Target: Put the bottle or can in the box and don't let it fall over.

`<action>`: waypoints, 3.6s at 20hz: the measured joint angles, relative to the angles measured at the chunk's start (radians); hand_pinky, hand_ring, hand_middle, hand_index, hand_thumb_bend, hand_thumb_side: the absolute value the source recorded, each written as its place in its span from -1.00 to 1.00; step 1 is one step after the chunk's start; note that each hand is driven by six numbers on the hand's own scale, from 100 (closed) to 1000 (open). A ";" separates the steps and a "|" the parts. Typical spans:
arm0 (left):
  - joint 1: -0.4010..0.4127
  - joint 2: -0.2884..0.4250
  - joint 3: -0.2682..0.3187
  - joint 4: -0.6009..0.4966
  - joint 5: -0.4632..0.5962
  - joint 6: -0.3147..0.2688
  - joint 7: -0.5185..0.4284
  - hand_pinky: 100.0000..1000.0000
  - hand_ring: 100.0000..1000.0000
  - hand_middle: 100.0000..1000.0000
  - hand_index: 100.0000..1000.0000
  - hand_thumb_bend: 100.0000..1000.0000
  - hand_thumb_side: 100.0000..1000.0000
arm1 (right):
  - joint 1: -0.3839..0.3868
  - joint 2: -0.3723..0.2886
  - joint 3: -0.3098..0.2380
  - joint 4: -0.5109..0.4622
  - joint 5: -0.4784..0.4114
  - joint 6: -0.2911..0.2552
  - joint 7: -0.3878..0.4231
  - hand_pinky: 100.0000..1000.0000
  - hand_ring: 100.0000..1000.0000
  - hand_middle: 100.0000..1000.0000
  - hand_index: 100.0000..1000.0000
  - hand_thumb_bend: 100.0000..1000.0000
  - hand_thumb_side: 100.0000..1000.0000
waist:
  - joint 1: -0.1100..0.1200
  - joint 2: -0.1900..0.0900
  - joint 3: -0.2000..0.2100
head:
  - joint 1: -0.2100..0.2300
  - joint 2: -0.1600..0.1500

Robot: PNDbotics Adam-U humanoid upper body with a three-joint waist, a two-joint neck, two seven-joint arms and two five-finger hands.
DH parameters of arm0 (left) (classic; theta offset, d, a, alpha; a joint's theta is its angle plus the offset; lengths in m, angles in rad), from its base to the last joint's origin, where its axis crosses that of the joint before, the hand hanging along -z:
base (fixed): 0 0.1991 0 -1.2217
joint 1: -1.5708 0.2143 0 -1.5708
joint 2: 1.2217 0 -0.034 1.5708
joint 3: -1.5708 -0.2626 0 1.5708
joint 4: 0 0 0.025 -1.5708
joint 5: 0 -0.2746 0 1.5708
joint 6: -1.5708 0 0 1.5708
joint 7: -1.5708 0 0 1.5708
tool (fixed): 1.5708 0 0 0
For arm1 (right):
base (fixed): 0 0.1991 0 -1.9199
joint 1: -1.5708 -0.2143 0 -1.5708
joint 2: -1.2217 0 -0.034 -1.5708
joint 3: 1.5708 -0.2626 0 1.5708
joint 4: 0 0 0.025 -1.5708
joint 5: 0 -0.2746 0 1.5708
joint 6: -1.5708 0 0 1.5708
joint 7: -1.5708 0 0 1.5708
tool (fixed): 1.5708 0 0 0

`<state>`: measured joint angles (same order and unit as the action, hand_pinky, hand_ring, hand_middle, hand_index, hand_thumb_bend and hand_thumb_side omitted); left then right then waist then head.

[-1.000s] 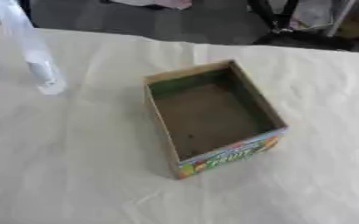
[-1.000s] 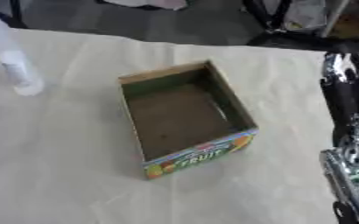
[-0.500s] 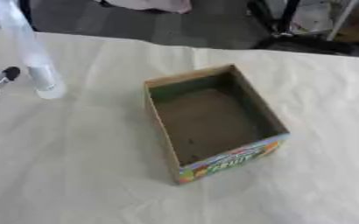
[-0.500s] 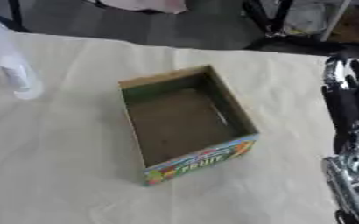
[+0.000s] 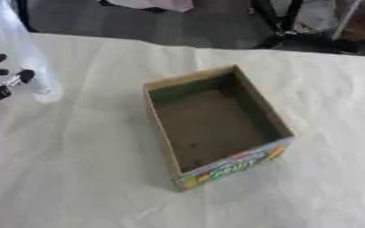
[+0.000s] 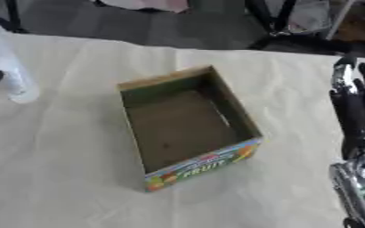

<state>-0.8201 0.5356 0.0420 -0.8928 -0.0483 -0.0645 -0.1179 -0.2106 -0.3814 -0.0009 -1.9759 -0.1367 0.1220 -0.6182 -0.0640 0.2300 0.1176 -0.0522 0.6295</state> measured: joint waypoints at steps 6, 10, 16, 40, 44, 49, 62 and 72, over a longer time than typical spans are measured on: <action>-0.020 -0.009 -0.002 0.004 0.005 -0.008 -0.016 1.00 0.65 0.78 0.69 0.23 -0.36 | -0.005 0.007 0.002 0.000 -0.001 0.001 0.001 1.00 1.00 1.00 1.00 -1.00 -0.06 | 0.001 0.005 -0.005 | 0.007 -0.001; -0.035 -0.018 -0.002 0.004 0.017 -0.008 -0.021 1.00 0.65 0.79 0.70 0.20 -0.35 | -0.009 0.009 0.003 0.000 -0.001 0.003 0.002 1.00 1.00 1.00 1.00 -1.00 -0.06 | 0.001 0.013 -0.011 | 0.013 -0.010; -0.049 -0.027 -0.002 0.005 0.021 -0.010 -0.027 1.00 0.65 0.78 0.69 0.21 -0.35 | -0.010 0.016 0.008 0.000 -0.004 0.003 0.003 1.00 1.00 1.00 1.00 -1.00 -0.06 | 0.000 0.018 -0.018 | 0.018 -0.018; -0.110 -0.059 0.030 0.106 -0.031 0.013 0.074 1.00 0.58 0.66 0.19 -1.00 -0.85 | -0.026 0.028 0.020 0.000 -0.027 0.003 0.012 1.00 1.00 1.00 1.00 -1.00 -0.06 | -0.006 0.050 -0.048 | 0.049 -0.060; -0.111 -0.063 0.035 0.106 0.026 0.019 0.068 1.00 0.52 0.60 -0.02 -1.00 -0.65 | -0.026 0.034 0.020 0.000 -0.027 0.007 0.012 1.00 1.00 1.00 1.00 -1.00 -0.06 | -0.006 0.050 -0.049 | 0.049 -0.060; -0.111 -0.063 0.029 0.105 0.097 0.025 0.067 1.00 0.48 0.57 -0.18 -1.00 -0.56 | -0.026 0.034 0.020 0.000 -0.027 0.010 0.010 1.00 1.00 1.00 1.00 -1.00 -0.06 | -0.006 0.050 -0.049 | 0.049 -0.060; -0.115 -0.063 0.003 0.038 0.145 0.034 0.088 1.00 0.46 0.58 -0.31 -1.00 -0.64 | -0.025 0.034 0.017 0.000 -0.035 0.008 0.008 1.00 1.00 1.00 1.00 -1.00 -0.06 | -0.006 0.044 -0.049 | 0.042 -0.054; -0.145 -0.089 -0.050 -0.128 0.180 0.064 0.040 1.00 0.46 0.59 -0.40 -1.00 -0.67 | -0.025 0.034 0.007 0.000 -0.045 0.003 0.001 1.00 1.00 1.00 1.00 -1.00 -0.06 | 0.000 0.030 -0.054 | 0.032 -0.024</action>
<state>-0.9655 0.4462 -0.0077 -1.0207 0.1313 -0.0003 -0.0782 -0.2357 -0.3479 0.0062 -1.9759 -0.1814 0.1245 -0.6168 -0.0641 0.2601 0.0639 -0.0206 0.6056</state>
